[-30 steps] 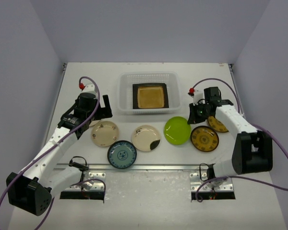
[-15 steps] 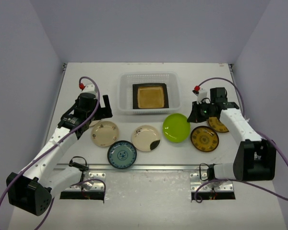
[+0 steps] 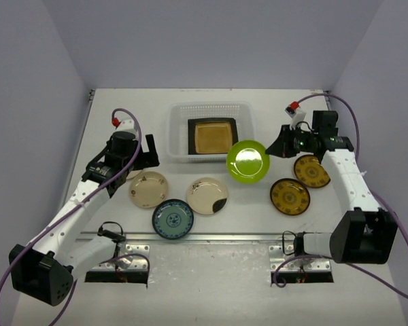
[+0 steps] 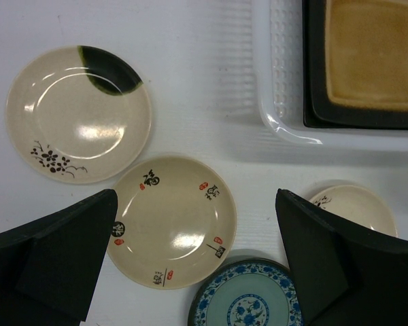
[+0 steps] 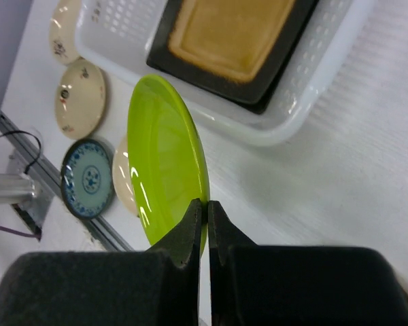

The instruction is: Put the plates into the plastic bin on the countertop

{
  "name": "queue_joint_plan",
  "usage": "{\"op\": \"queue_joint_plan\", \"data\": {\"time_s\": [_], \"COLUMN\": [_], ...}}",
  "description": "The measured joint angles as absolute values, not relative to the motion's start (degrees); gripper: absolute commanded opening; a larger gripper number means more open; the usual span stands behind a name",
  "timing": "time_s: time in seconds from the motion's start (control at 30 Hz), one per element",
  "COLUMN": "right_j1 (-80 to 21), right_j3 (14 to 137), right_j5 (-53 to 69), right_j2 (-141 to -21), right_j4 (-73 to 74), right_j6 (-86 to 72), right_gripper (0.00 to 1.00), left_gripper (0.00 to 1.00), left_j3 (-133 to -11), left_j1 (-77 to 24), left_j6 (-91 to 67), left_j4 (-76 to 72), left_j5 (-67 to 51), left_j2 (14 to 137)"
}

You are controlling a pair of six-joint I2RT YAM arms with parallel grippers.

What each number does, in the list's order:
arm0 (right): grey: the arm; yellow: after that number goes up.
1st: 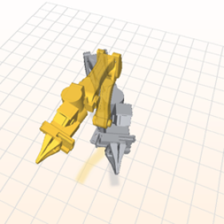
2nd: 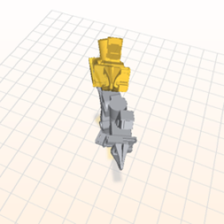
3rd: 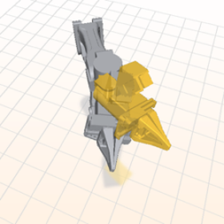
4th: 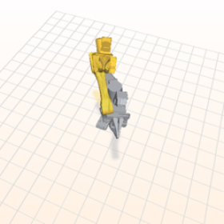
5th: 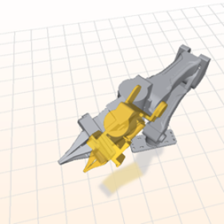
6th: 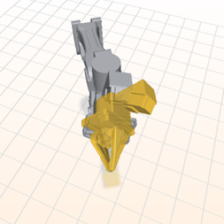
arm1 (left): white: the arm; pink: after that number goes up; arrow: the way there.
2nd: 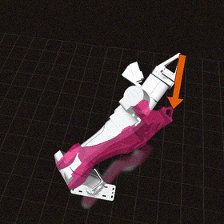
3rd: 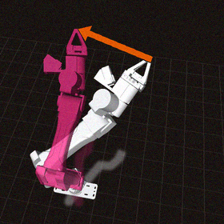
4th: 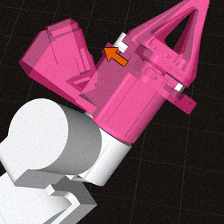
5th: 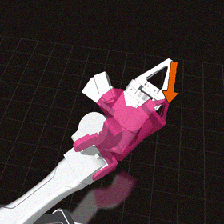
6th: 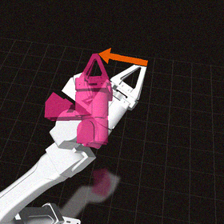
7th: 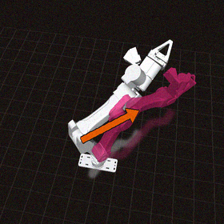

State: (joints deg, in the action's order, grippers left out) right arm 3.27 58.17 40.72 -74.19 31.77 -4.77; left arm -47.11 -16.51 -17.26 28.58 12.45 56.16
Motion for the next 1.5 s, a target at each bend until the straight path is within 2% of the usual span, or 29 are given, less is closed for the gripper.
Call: {"op": "queue_joint_plan", "data": {"time_s": [0.23,0.47,0.63,0.77,0.83,0.97,1.03,1.07,1.23,1.4,1.5], "right_j1": [2.53,-3.36,-6.38,-7.4,-7.77,-8.98,-9.67,-9.97,-11.31,-11.44,-11.17], "right_j3": [65.68,77.43,90.92,96.03,97.03,97.19,97.19,97.2,97.24,97.08,87.6], "right_j5": [42.17,36.04,32.82,29.63,28.41,25.72,25.07,24.81,23.24,20.04,21.76], "right_j2": [-81.61,-96.87,-111.24,-119.36,-121.98,-124.07,-123.86,-123.61,-119.57,-110.42,-98.68], "right_j4": [23.07,15.57,13.04,13.18,13.74,15.81,16.05,16.25,19.41,24.46,21.7], "right_j6": [-16.12,-25.85,-29.81,-31.22,-31.52,-31.38,-31.33,-31.34,-30.29,-29.6,-31.88], "right_gripper": [0.0,0.0,0.0,0.0,0.1,0.41,0.92,0.99,0.99,0.99,0.99], "left_gripper": [1.0,1.0,1.0,1.0,1.0,1.0,1.0,1.0,1.0,1.0,1.0], "left_j3": [-47.11,-47.11,-46.9,-46.81,-46.81,-46.81,-46.81,-46.81,-46.81,-46.81,-46.81], "left_j1": [-16.51,-16.51,-16.51,-16.51,-16.52,-16.51,-16.51,-16.51,-16.51,-16.51,-16.51], "left_j6": [-17.26,-17.26,-17.44,-17.47,-17.47,-17.47,-17.47,-17.47,-17.47,-17.7,-18.12], "left_j4": [28.56,28.6,28.49,28.52,28.54,28.51,28.51,28.53,28.55,28.59,28.78], "left_j5": [12.47,12.99,13.06,13.06,13.07,13.08,13.08,13.08,13.43,14.3,15.21], "left_j2": [55.43,54.2,53.11,52.92,52.75,52.4,52.38,52.38,52.38,52.38,52.38]}}
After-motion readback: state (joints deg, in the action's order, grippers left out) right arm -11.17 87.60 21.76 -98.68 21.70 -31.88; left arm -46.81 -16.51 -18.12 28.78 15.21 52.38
